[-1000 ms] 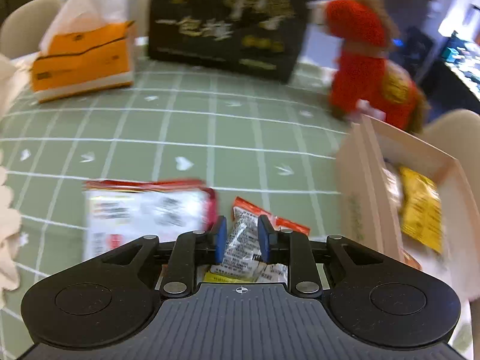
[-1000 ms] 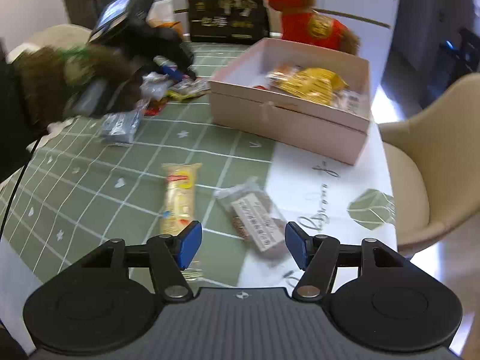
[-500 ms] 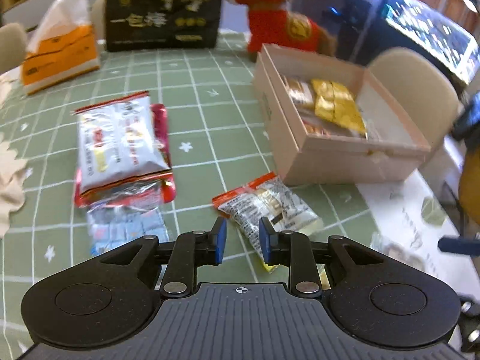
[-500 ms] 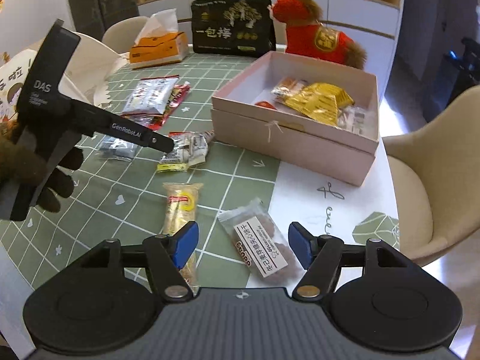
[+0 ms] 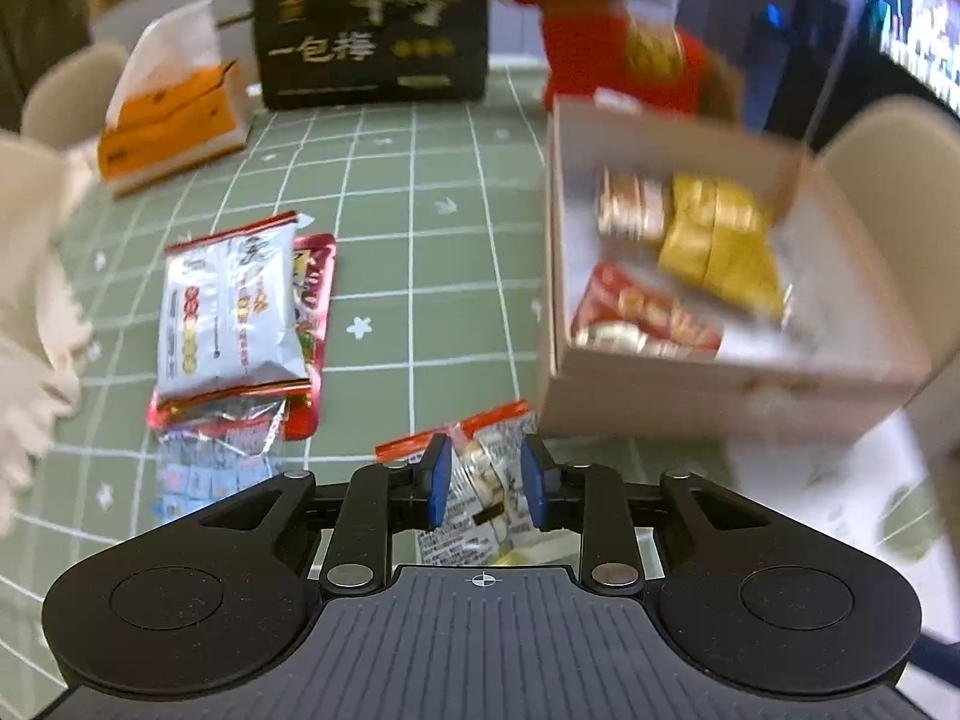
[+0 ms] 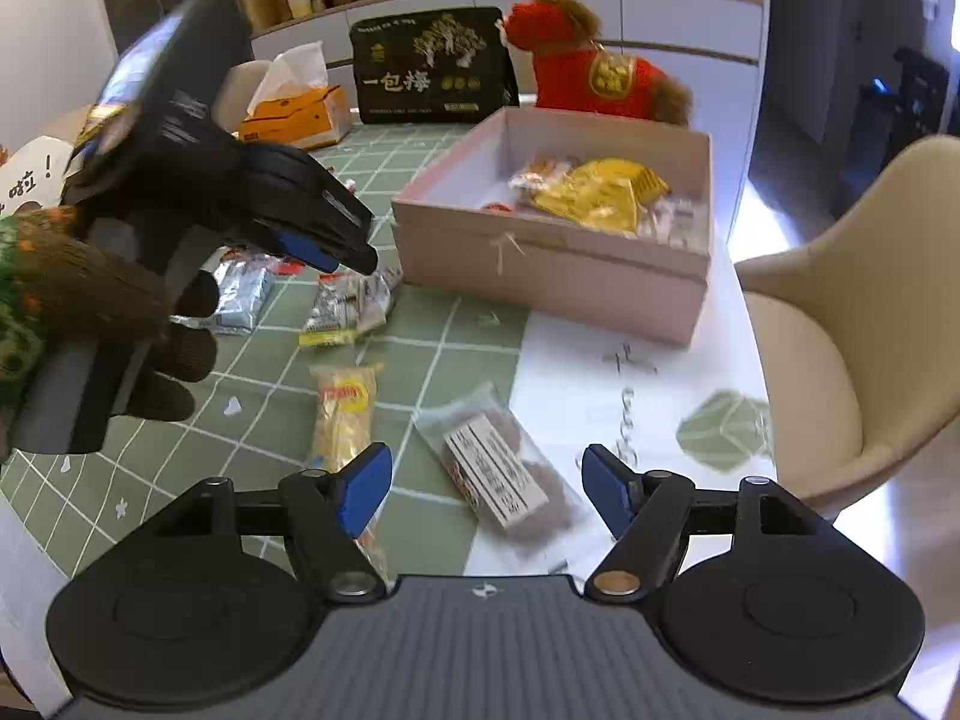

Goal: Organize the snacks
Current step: 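Reach the left gripper to orange-topped clear packets while the right gripper approaches the bread stick, then grasp two orange-topped packets with the left gripper while the right gripper grasps the wrapped bread stick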

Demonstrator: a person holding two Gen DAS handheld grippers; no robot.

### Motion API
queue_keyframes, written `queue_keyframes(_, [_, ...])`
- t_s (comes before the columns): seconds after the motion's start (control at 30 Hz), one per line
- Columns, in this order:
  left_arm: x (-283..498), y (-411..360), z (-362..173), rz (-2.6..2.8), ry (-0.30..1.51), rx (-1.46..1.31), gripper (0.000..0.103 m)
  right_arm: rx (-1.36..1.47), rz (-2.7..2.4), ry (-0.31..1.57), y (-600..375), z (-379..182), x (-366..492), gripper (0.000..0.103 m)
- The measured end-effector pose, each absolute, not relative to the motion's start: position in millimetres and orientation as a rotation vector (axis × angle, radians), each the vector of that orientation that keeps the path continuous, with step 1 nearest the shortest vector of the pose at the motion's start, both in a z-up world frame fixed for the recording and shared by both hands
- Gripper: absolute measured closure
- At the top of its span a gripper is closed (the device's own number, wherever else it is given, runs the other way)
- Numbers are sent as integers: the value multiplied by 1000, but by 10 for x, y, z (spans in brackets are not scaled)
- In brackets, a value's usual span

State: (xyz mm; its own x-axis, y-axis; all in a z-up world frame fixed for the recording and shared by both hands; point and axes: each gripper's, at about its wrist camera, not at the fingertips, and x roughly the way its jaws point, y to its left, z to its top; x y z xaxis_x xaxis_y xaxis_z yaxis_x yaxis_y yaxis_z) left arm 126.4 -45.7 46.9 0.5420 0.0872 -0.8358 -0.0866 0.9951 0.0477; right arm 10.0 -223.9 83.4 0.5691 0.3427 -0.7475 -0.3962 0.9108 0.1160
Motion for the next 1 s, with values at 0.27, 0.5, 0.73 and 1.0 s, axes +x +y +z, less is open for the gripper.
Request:
queue_keyframes(0.27, [1281, -767, 404, 95, 1005, 177, 76, -9, 431, 928, -2392, 664, 92, 31])
queue_keyframes(0.5, [1210, -782, 406, -27, 1043, 160, 45, 3, 475, 947, -2352, 590, 71, 31])
queue_keyframes(0.73, [1222, -497, 373, 182, 1048, 147, 47, 7, 465, 964, -2385, 527, 88, 31])
queue_keyframes(1.0, [1254, -211, 409, 241, 1045, 31, 47, -27, 461, 965, -2326, 506, 96, 27])
